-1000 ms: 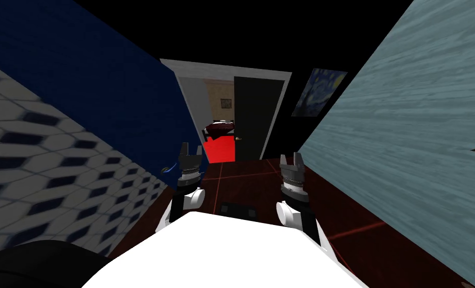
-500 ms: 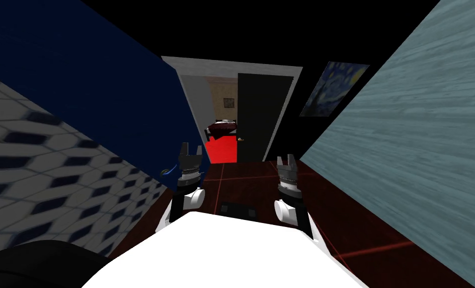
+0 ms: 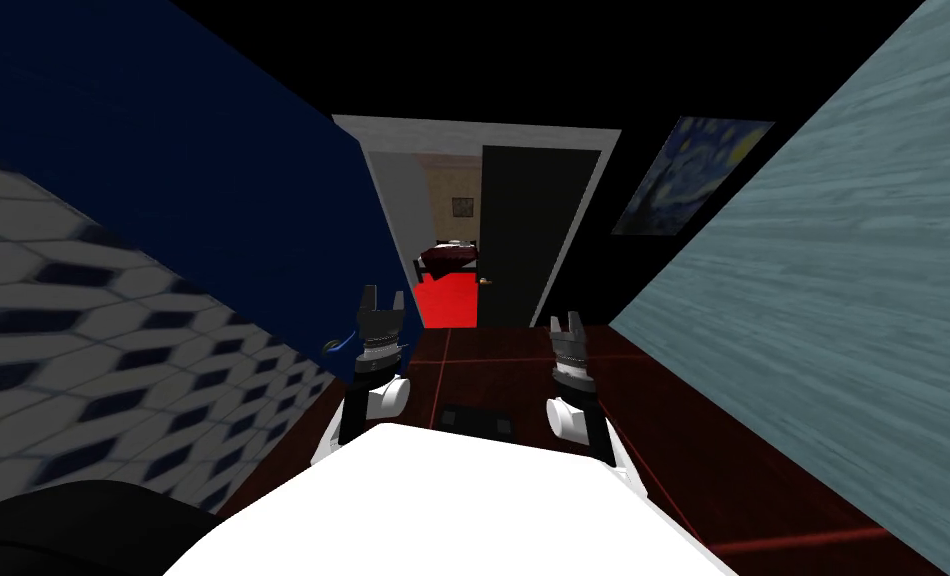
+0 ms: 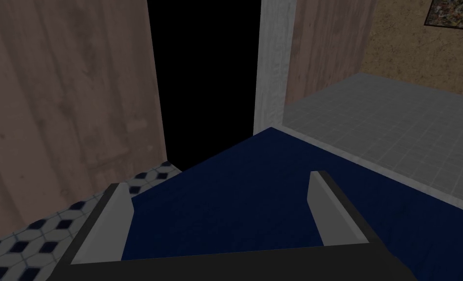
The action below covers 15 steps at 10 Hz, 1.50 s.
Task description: Pull the door open
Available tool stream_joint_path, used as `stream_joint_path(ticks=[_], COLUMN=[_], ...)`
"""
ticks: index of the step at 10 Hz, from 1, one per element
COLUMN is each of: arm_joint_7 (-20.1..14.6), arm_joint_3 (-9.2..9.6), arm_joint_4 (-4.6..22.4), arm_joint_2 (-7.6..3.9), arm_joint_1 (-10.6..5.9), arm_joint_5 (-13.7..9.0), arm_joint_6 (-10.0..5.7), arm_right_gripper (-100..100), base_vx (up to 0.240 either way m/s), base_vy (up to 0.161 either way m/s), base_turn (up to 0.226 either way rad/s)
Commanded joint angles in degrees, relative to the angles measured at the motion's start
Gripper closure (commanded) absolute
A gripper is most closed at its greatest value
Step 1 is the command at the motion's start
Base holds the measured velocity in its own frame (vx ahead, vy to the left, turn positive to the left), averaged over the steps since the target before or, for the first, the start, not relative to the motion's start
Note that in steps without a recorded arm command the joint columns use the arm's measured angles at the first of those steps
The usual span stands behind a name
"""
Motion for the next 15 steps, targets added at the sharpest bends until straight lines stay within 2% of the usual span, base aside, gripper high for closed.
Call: stream_joint_path(ticks=[1,15], arm_joint_7=[0.1,0.2], arm_joint_3=[-0.14,-2.24], arm_joint_4=[2.0,24.4], arm_joint_2=[-0.22,-2.55], arm_joint_1=[-0.79,-9.58], arm_joint_5=[-0.4,-4.9], arm_joint_6=[-0.20,-3.85], arm_right_gripper=[-100,-100], base_vx=[0.082,0.099], base_vy=[0.018,0.016], base_turn=[0.061,0.094])
